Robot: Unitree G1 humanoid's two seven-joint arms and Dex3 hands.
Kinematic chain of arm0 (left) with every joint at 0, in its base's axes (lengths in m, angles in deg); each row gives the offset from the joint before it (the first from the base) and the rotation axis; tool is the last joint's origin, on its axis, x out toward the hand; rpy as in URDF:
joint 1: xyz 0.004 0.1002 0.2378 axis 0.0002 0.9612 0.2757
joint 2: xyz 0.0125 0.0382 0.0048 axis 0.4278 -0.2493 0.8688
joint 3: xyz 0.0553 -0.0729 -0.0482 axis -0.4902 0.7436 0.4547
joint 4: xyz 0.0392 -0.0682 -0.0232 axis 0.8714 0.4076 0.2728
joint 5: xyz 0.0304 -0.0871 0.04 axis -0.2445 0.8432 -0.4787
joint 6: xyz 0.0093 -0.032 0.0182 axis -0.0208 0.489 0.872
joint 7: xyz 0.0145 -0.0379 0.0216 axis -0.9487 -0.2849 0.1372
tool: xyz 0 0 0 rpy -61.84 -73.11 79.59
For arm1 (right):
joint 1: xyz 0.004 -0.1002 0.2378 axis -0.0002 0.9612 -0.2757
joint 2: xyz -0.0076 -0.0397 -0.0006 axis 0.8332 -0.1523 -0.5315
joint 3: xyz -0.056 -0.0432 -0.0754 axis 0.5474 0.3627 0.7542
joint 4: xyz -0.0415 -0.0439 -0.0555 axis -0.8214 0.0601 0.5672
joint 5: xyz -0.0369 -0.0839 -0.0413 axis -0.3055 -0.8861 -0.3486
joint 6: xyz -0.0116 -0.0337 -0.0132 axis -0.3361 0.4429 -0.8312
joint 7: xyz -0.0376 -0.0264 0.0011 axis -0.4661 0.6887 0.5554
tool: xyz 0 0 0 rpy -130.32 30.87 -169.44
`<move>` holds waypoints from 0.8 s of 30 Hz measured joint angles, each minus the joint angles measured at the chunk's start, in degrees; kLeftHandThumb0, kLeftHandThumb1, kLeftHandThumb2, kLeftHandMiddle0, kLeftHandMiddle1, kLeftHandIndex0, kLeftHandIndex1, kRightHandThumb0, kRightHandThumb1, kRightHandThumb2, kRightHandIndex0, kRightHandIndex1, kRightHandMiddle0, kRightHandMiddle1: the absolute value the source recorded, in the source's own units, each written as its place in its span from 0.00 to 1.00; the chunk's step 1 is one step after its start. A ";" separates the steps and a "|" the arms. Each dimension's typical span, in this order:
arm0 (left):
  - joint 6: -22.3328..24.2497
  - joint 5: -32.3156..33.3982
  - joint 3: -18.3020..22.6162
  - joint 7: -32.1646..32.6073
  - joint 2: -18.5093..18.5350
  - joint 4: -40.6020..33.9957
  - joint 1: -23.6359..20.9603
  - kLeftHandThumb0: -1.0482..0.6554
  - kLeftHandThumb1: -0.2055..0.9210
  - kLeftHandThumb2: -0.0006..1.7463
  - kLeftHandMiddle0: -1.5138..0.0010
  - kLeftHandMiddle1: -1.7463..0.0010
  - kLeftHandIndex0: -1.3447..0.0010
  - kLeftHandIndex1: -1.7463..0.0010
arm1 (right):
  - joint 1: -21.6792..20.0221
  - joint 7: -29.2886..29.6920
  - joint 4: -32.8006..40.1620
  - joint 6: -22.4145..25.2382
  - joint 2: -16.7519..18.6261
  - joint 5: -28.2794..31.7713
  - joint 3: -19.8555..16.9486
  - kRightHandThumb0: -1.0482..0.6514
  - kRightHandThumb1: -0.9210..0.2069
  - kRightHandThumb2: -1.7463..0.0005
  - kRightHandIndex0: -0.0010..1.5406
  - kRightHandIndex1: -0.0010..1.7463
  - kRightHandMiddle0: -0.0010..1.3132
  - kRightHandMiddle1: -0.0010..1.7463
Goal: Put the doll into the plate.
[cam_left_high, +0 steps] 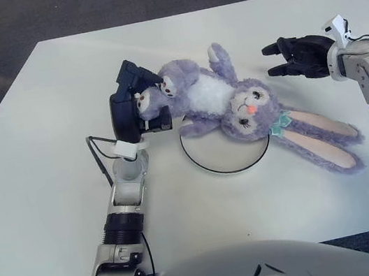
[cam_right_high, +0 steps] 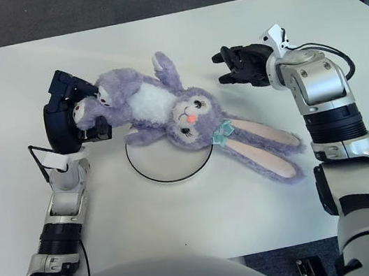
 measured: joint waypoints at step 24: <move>10.95 27.46 -5.51 -19.20 1.59 -14.73 7.26 0.33 0.46 0.76 0.23 0.00 0.54 0.00 | 0.80 0.00 -1.24 -0.94 0.01 -0.28 0.00 0.21 0.00 0.50 0.07 0.27 0.00 0.32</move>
